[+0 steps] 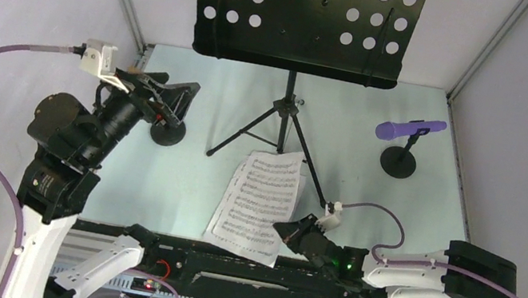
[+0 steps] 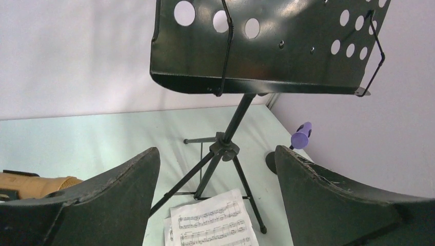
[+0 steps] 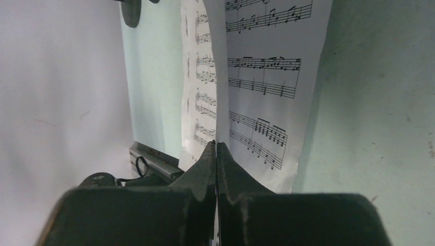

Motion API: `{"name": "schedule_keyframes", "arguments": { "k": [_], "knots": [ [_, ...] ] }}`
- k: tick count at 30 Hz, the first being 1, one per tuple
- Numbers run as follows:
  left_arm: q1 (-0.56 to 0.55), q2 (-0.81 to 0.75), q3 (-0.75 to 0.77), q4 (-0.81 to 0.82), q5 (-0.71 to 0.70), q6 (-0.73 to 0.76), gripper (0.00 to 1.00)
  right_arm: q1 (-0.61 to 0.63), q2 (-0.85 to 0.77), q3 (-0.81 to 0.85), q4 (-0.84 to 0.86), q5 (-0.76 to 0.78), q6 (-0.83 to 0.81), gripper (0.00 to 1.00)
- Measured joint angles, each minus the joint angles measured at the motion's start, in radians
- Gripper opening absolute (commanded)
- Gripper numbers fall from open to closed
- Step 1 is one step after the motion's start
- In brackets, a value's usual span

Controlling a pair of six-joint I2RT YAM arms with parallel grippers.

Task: Pack up the instrument practice props

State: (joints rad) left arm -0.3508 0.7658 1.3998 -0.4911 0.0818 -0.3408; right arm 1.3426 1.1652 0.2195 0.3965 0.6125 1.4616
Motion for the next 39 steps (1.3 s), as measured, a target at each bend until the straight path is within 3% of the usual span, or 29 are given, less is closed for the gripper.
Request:
{"name": "schedule_keyframes", "arguments": {
  "k": [17, 30, 39],
  "knots": [
    [0.000, -0.138, -0.129, -0.043, -0.023, -0.005, 0.90, -0.006, 0.176, 0.085, -0.057, 0.000, 0.145, 0.00],
    [0.000, -0.167, -0.190, -0.050, -0.026, -0.026, 0.90, 0.078, 0.206, 0.121, -0.172, 0.066, 0.249, 0.00],
    [0.000, -0.174, -0.208, -0.050, -0.026, -0.029, 0.90, 0.077, 0.206, 0.122, -0.210, 0.083, 0.270, 0.13]
  ]
}}
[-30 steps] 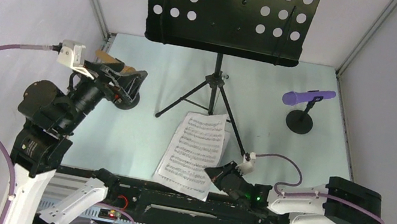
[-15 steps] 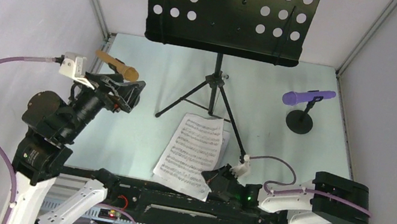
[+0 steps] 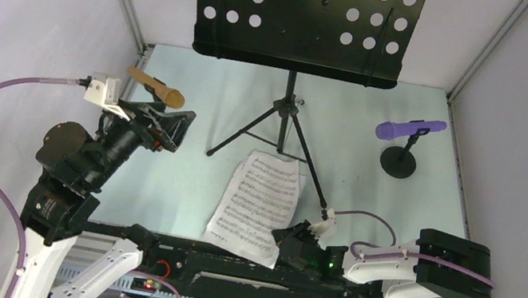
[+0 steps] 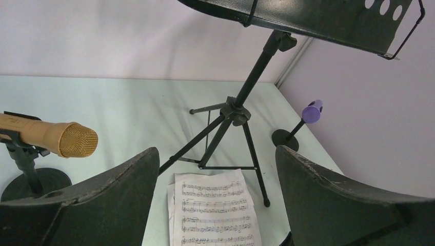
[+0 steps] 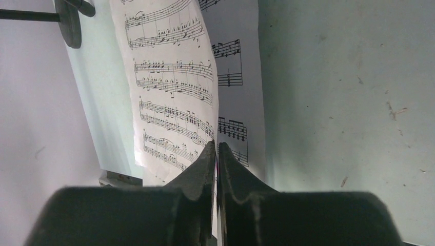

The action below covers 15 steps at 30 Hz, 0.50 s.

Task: Pack up the instrument practice props

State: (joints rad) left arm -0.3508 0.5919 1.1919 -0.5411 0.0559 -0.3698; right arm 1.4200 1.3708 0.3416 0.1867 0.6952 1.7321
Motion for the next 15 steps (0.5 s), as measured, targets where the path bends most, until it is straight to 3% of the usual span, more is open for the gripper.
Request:
{"name": "schedule_keyframes", "arguments": {
  "k": [6, 15],
  "knots": [
    [0.000, -0.014, -0.009, -0.002, 0.000, -0.006, 0.90, 0.002, 0.015, 0.024, -0.001, -0.005, -0.006, 0.13],
    [0.000, -0.032, -0.020, -0.004, -0.001, -0.014, 0.90, 0.035, 0.010, 0.026, -0.024, -0.003, -0.006, 0.03]
  ]
}}
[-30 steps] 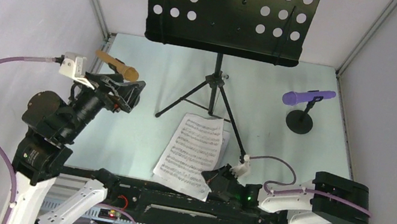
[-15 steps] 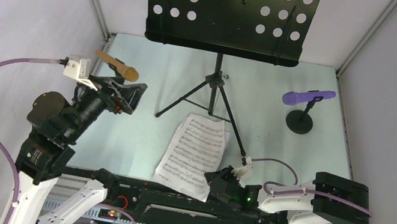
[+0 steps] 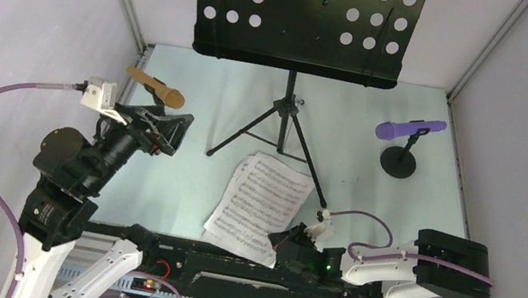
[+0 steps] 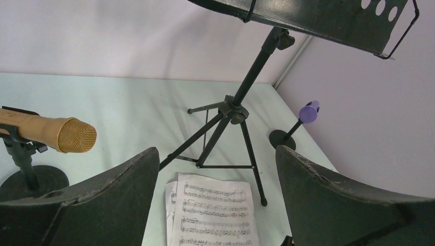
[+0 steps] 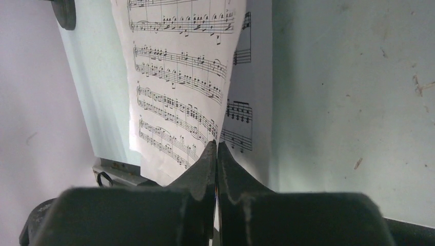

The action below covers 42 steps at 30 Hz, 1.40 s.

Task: Pack up the instrument practice props

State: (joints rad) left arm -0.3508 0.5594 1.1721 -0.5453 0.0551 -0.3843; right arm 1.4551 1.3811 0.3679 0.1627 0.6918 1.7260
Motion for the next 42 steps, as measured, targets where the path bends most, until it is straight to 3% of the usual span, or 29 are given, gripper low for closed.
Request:
{"name": "schedule_keyframes", "arguments": {
  "k": [10, 15, 19, 22, 33, 38, 42],
  "knots": [
    [0.000, -0.005, -0.027, -0.004, 0.000, -0.009, 0.90, -0.014, -0.001, 0.000, -0.009, -0.008, -0.049, 0.09],
    [0.000, -0.005, -0.027, -0.004, 0.000, -0.008, 0.90, -0.098, -0.013, 0.000, 0.024, -0.051, -0.158, 0.31],
    [0.000, -0.005, -0.027, -0.005, -0.001, -0.008, 0.91, -0.133, -0.047, 0.000, 0.024, -0.074, -0.221, 0.58],
    [0.000, -0.005, -0.027, -0.008, -0.003, -0.008, 0.94, -0.137, -0.105, 0.000, -0.020, -0.076, -0.250, 0.71],
    [0.000, -0.042, -0.077, -0.076, -0.068, -0.008, 0.98, -0.091, -0.420, 0.000, -0.368, -0.031, -0.331, 0.75],
    [0.000, -0.071, -0.124, -0.110, -0.092, -0.013, 0.98, -0.105, -0.603, 0.000, -0.467, -0.025, -0.505, 0.77],
    [0.000, -0.082, -0.167, -0.125, -0.101, -0.028, 0.98, -0.187, -0.694, 0.000, -0.473, -0.107, -0.728, 0.78]
  ]
}}
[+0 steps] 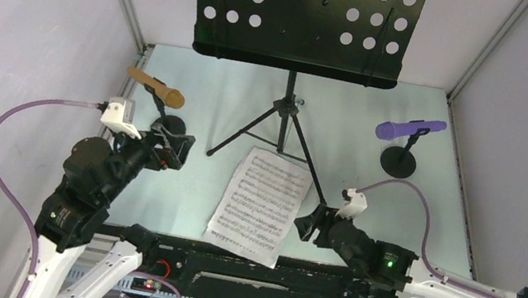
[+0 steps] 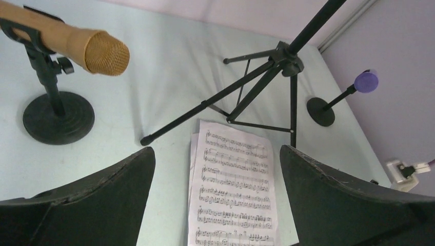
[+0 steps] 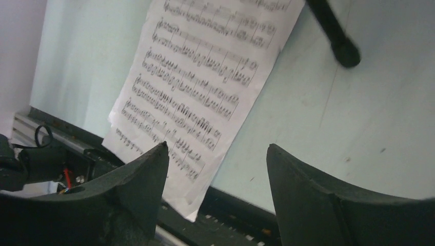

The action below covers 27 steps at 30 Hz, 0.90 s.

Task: Pack up the instrument practice props

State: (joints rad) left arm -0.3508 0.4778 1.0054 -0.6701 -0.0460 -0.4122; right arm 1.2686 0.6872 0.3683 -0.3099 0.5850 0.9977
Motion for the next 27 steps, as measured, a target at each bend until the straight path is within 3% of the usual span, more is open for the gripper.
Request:
{"name": "schedule_keyframes", "arguments": {
  "k": [6, 12, 27],
  "knots": [
    [0.000, 0.003, -0.055, 0.025, 0.019, -0.008, 0.97, -0.231, -0.096, 0.000, 0.001, -0.228, -0.249, 0.77],
    [0.000, 0.108, -0.075, 0.220, 0.084, -0.024, 0.97, -0.484, -0.100, 0.020, 0.013, -0.442, -0.308, 0.76],
    [-0.102, 0.453, -0.182, 0.794, 0.150, 0.038, 0.97, -0.596, 0.094, 0.102, 0.236, -0.600, -0.270, 0.70]
  ]
}}
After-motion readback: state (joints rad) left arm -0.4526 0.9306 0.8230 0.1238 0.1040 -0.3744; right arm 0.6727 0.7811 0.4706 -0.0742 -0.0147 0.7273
